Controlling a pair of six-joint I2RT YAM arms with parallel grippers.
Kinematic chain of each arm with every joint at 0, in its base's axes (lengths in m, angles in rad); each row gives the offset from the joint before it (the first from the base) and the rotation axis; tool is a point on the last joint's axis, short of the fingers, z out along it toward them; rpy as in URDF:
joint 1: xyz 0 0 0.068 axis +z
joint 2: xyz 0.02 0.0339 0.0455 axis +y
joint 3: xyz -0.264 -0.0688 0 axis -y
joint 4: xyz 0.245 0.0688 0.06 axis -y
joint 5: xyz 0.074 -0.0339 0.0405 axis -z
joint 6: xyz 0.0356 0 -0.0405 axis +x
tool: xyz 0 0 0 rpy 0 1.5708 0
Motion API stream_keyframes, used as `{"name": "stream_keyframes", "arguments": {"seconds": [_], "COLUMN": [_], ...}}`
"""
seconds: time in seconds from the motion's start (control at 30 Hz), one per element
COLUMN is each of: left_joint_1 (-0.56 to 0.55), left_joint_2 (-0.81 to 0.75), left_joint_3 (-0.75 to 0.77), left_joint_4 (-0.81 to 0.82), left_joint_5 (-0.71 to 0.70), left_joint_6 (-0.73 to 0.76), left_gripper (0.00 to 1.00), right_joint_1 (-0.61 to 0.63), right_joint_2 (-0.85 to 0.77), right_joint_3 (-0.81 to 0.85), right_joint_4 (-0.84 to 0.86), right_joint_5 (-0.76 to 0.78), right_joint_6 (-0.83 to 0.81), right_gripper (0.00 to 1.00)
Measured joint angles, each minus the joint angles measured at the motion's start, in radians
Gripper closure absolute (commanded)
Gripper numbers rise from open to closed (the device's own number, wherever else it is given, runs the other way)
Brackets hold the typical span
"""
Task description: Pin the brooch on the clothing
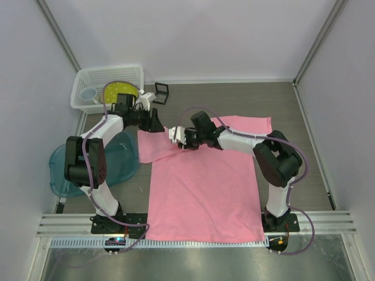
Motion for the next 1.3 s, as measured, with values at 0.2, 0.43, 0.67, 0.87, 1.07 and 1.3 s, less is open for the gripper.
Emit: {"name": "stream_keyframes", "arguments": {"seconds": [0.2,0.43,0.67,0.87,1.07,1.3], "left_joint_1": [0.000,-0.023,-0.115,-0.165,-0.166,-0.163], "left_joint_2": [-0.002,0.004,0.090,0.200,0.282,0.349], "left_joint_3": [0.005,0.068,0.149,0.209,0.251,0.349], "left_joint_4": [-0.033,-0.094,-0.110,-0.139,-0.170,-0.195], "left_joint_5": [-0.103,-0.205,-0.342,-0.460,-0.563,-0.667], "left_joint_6": [-0.017,-0.085,-0.163,-0.236,-0.290,-0.298], "left_gripper": [0.49,0.50,0.63,0.70,0.76,0.81], "right_joint_1": [0.117,-0.051,-0.274,-0.365,-0.399,-0.433], "right_joint_2": [-0.087,-0.096,-0.081,-0.002,0.101,0.217], "right_joint_3": [-0.169,-0.036,0.173,0.199,0.204,0.306], "right_joint_4": [0.075,-0.058,-0.218,-0.318,-0.360,-0.370], "right_joint_5": [0.116,0.114,0.073,0.083,0.120,0.183], "right_joint_6": [-0.121,-0.044,0.155,0.288,0.356,0.426], "right_gripper": [0.24,0.21,0.51,0.65,0.70,0.72]}}
